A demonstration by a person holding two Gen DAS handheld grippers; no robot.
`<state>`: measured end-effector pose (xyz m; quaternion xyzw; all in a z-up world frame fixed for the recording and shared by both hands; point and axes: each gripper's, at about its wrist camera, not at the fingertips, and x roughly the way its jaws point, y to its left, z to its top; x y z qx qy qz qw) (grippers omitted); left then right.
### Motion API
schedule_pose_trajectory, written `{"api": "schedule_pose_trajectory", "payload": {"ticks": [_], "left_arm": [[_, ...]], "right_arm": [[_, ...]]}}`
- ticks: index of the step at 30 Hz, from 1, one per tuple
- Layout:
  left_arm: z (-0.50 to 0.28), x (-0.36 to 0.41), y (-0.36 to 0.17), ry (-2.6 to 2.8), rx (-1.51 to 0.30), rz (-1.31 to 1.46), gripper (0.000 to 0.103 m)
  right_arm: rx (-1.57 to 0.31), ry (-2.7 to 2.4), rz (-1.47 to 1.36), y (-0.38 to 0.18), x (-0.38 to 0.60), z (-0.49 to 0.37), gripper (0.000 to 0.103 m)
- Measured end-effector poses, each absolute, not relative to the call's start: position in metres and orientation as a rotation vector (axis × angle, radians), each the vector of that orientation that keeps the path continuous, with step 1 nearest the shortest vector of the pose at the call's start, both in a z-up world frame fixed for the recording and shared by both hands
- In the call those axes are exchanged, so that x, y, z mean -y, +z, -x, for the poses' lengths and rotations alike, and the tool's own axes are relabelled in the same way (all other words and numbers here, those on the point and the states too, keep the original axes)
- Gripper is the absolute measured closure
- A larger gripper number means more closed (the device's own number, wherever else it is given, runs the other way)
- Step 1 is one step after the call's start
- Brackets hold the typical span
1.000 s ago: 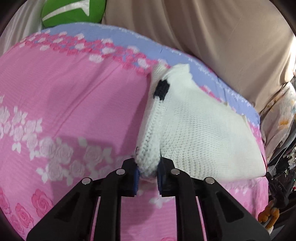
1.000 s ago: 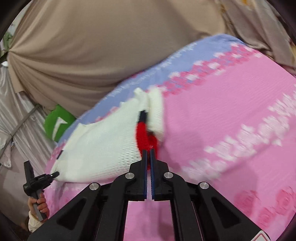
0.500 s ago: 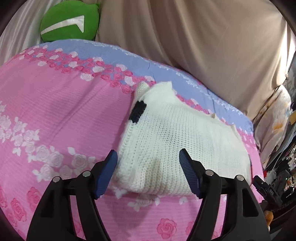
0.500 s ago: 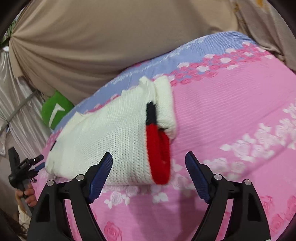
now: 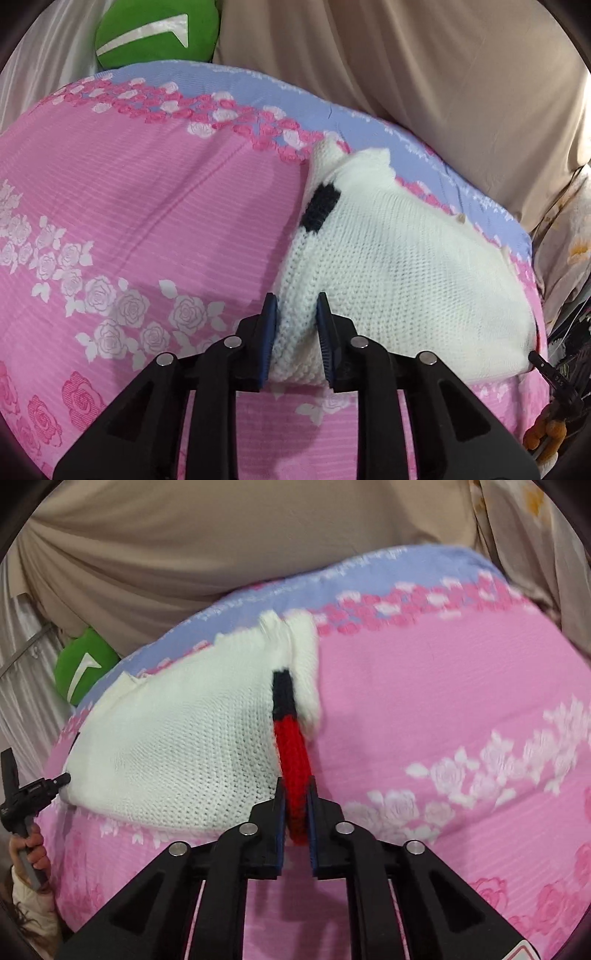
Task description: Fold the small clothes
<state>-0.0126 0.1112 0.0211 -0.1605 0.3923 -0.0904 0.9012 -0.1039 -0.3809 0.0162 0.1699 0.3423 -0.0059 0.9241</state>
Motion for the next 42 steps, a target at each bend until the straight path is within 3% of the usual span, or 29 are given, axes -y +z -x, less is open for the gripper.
{"api": "schedule_pose_trajectory", "payload": {"ticks": [1,2,4,5,6,8,11,14,16,17,18,19,24,29,31,34,35,39,42], "left_arm": [[0.013,-0.112,0.03,-0.195,-0.787,0.333,0.08],[0.012,-0.111,0.04,-0.202,-0.766,0.329,0.078],[0.003,-0.106,0.06,-0.228,-0.718,0.313,0.067],[-0.007,-0.1,0.071,-0.239,-0.692,0.305,0.052],[-0.017,-0.094,0.076,-0.252,-0.68,0.296,0.04],[-0.046,-0.077,0.084,-0.279,-0.685,0.275,0.033],[-0.097,-0.056,0.077,-0.33,-0.745,0.281,0.032],[-0.145,-0.043,0.059,-0.32,-0.815,0.276,0.032],[-0.164,-0.034,0.047,-0.309,-0.849,0.245,0.041],[-0.171,-0.029,0.042,-0.31,-0.866,0.219,0.06],[-0.176,-0.024,0.039,-0.315,-0.883,0.197,0.091],[-0.178,-0.022,0.038,-0.31,-0.888,0.186,0.096],[-0.173,-0.035,0.065,-0.274,-0.742,0.167,0.096],[-0.2,-0.037,0.021,-0.211,-0.882,0.177,0.096],[-0.198,-0.04,0.032,-0.202,-0.844,0.178,0.096],[-0.183,-0.045,0.043,-0.162,-0.816,0.173,0.094],[-0.173,-0.049,0.048,-0.164,-0.799,0.192,0.093],[-0.107,-0.04,0.079,-0.258,-0.687,0.244,0.055],[-0.057,0.017,0.077,-0.436,-0.703,0.147,0.053]], "right_arm": [[-0.681,-0.01,-0.349,0.025,0.382,0.103,0.081],[-0.654,0.0,-0.346,0.036,0.383,0.099,0.07],[-0.606,0.017,-0.335,0.056,0.383,0.087,0.05],[-0.591,0.033,-0.315,0.065,0.381,0.074,0.043],[-0.591,0.048,-0.295,0.07,0.378,0.062,0.042],[-0.603,0.046,-0.261,0.076,0.373,0.029,0.039],[-0.655,0.054,-0.259,0.07,0.373,-0.02,0.038],[-0.731,0.034,-0.251,0.052,0.375,-0.064,0.038],[-0.79,0.024,-0.235,0.037,0.375,-0.089,0.038],[-0.821,0.038,-0.224,0.031,0.373,-0.098,0.058],[-0.841,0.061,-0.222,0.029,0.371,-0.102,0.081],[-0.841,0.078,-0.222,0.031,0.37,-0.103,0.095],[-0.584,0.087,-0.256,0.087,0.382,-0.075,0.096],[-0.85,0.018,-0.276,0.016,0.399,-0.126,0.097],[-0.814,0.009,-0.313,0.032,0.404,-0.116,0.095],[-0.711,-0.03,-0.308,0.062,0.396,-0.085,0.082],[-0.691,-0.005,-0.297,0.07,0.389,-0.074,0.082],[-0.727,0.277,-0.265,0.076,0.319,-0.034,0.076],[-0.83,0.475,-0.238,0.046,0.248,-0.022,0.076]]}}
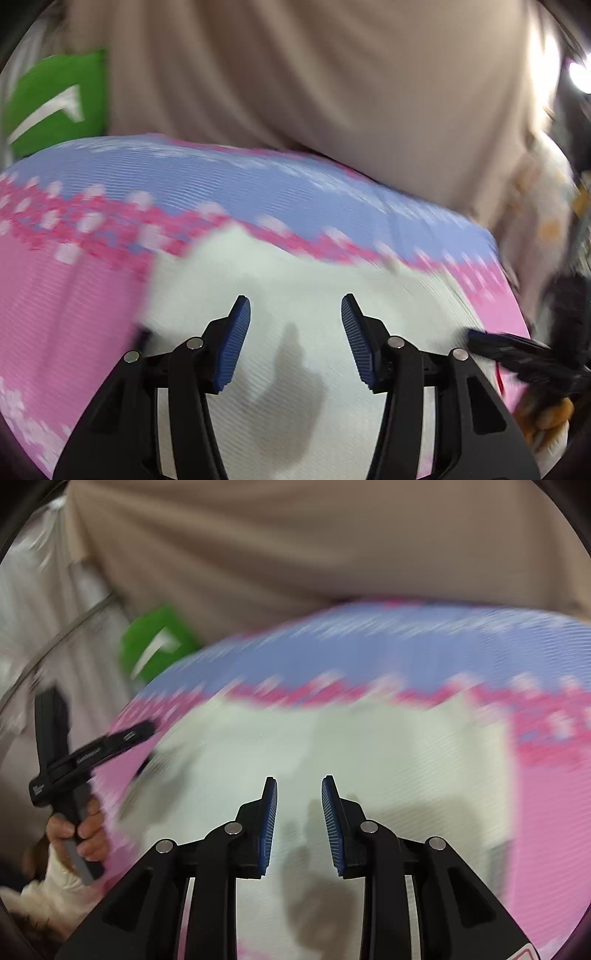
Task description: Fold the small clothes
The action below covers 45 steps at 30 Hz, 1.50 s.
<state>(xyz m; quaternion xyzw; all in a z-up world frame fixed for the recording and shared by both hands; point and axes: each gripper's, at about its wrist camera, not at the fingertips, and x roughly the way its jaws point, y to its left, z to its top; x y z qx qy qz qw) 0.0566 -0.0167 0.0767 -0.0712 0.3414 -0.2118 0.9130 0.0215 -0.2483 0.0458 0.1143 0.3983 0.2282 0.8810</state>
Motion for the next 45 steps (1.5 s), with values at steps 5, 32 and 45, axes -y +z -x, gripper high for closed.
{"api": "schedule_pose_trajectory", "payload": {"ticks": [5,32,45], "left_arm": [[-0.019,0.062,0.038,-0.457,-0.79,-0.006,0.055],[-0.096,0.03,0.028,-0.33,-0.86,0.067,0.072],[-0.079,-0.005,0.022,-0.248,-0.788,0.012,0.081]], "right_arm": [[-0.88,0.5,-0.084,0.002,0.199,-0.001,0.086],[-0.857,0.326,-0.22,0.008,0.277,-0.078,0.103],[-0.672,0.045,-0.409,0.043,0.404,-0.015,0.076]]}}
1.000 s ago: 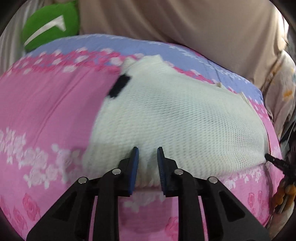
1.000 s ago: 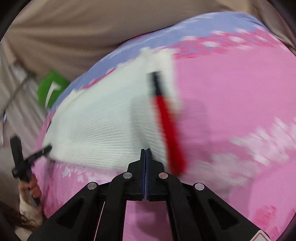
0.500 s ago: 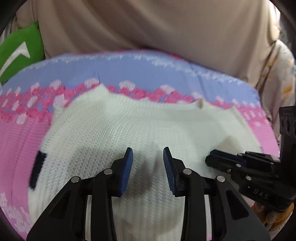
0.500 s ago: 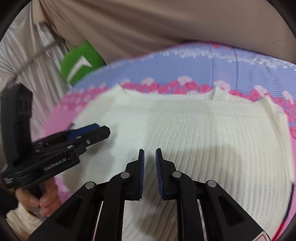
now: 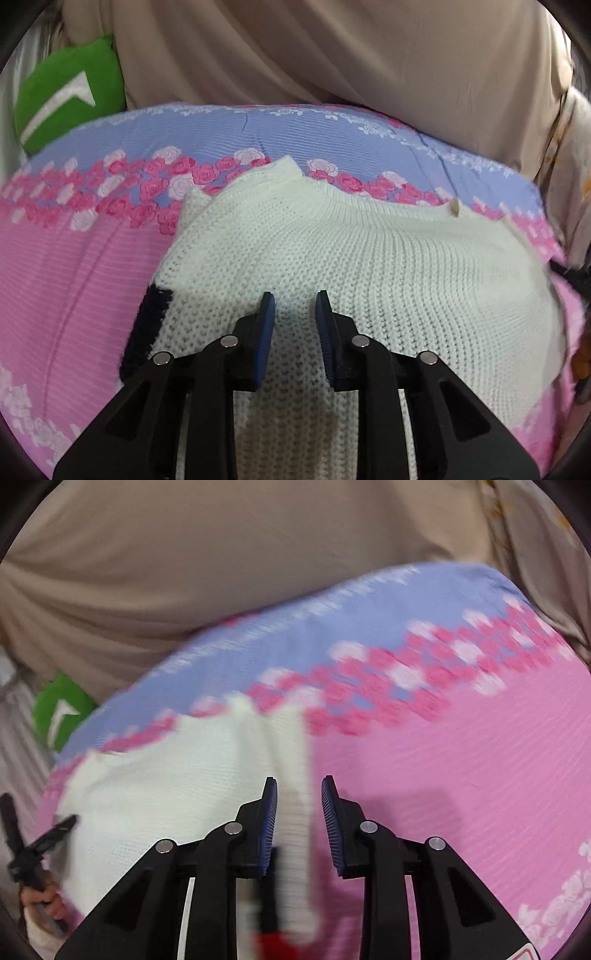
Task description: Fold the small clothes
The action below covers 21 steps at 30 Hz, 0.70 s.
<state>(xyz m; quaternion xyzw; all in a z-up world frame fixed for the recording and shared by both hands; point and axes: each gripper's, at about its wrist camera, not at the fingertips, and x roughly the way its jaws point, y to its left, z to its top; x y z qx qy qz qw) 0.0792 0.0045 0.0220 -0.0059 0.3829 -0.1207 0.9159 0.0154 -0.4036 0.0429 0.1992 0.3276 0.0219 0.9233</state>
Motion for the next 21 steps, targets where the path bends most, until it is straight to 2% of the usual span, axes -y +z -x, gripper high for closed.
{"api": "schedule_pose_trajectory", "payload": {"ticks": [3,8,10,11,12,15,20,21], "left_arm": [[-0.077,0.001,0.021,-0.216,-0.777,-0.023,0.081],[-0.076,0.001,0.021,-0.203,-0.774,-0.034,0.08],[-0.076,0.001,0.02,-0.206,-0.771,-0.037,0.08],[-0.076,0.001,0.02,-0.208,-0.767,-0.04,0.08],[-0.076,0.002,0.019,-0.208,-0.764,-0.043,0.08],[-0.076,0.005,0.018,-0.203,-0.754,-0.063,0.08],[-0.072,0.001,0.019,-0.212,-0.737,-0.042,0.08],[-0.07,-0.002,0.02,-0.222,-0.735,-0.023,0.079]], "right_arm": [[-0.68,0.135,-0.317,0.06,0.355,-0.04,0.076],[-0.796,0.072,-0.286,0.031,0.347,-0.087,0.078],[-0.796,0.015,-0.378,0.02,0.375,-0.089,0.091],[-0.783,0.036,-0.511,0.017,0.395,-0.086,0.097],[-0.767,0.014,-0.554,0.018,0.404,-0.082,0.097],[-0.714,-0.01,-0.515,0.034,0.395,-0.067,0.083],[-0.733,-0.029,-0.302,0.029,0.36,-0.074,0.076],[-0.776,-0.045,-0.323,0.019,0.365,-0.081,0.08]]}}
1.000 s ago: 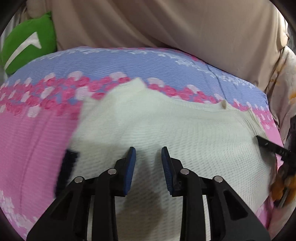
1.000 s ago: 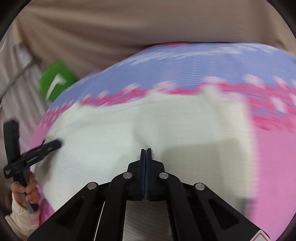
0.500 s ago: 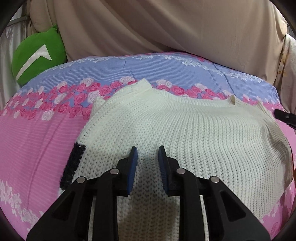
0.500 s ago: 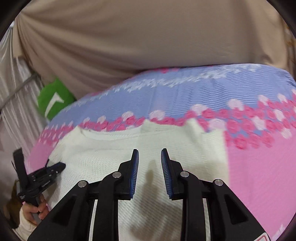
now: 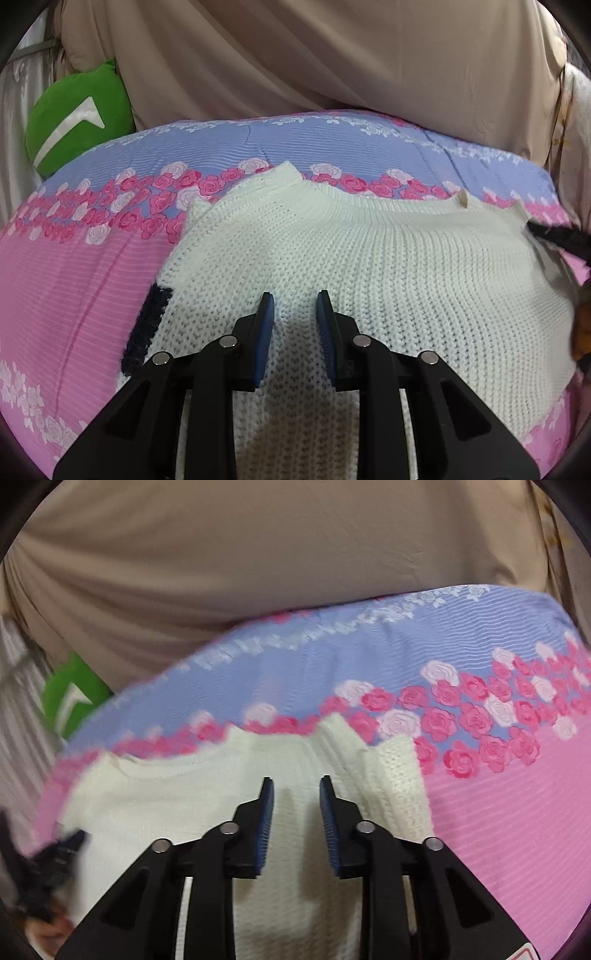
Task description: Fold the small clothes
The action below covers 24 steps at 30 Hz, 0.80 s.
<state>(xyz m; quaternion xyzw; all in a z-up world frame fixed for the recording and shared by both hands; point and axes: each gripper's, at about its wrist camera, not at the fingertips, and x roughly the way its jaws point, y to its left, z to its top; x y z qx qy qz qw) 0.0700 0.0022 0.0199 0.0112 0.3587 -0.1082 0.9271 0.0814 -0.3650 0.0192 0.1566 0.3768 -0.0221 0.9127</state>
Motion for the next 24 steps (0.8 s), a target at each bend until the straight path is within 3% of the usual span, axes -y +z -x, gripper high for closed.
{"api": "schedule_pose_trajectory", "payload": {"ticks": [2,4,5,9,15,22,24], "left_arm": [[-0.066,-0.013,0.026,-0.243,-0.731,0.036,0.067],[-0.061,-0.029,0.039,-0.228,-0.707,0.093,0.047],[-0.058,-0.039,0.047,-0.204,-0.674,0.121,0.035],[-0.057,-0.069,0.056,-0.134,-0.656,0.193,0.024],[-0.072,-0.095,0.014,-0.153,-0.827,0.372,0.024],[-0.073,-0.084,0.005,-0.187,-0.838,0.358,0.025],[-0.073,-0.079,0.004,-0.226,-0.839,0.362,0.045]], "right_arm": [[-0.741,-0.043,-0.375,0.027,0.381,-0.075,0.083],[-0.71,-0.052,-0.368,0.038,0.378,-0.063,0.072],[-0.703,-0.015,-0.371,0.045,0.37,-0.058,0.072],[-0.69,0.2,-0.307,0.061,0.303,-0.049,0.072],[-0.823,0.332,-0.1,0.023,0.204,-0.065,0.072],[-0.797,0.34,-0.09,0.011,0.202,-0.07,0.071],[-0.791,0.34,-0.085,0.01,0.2,-0.067,0.07]]}}
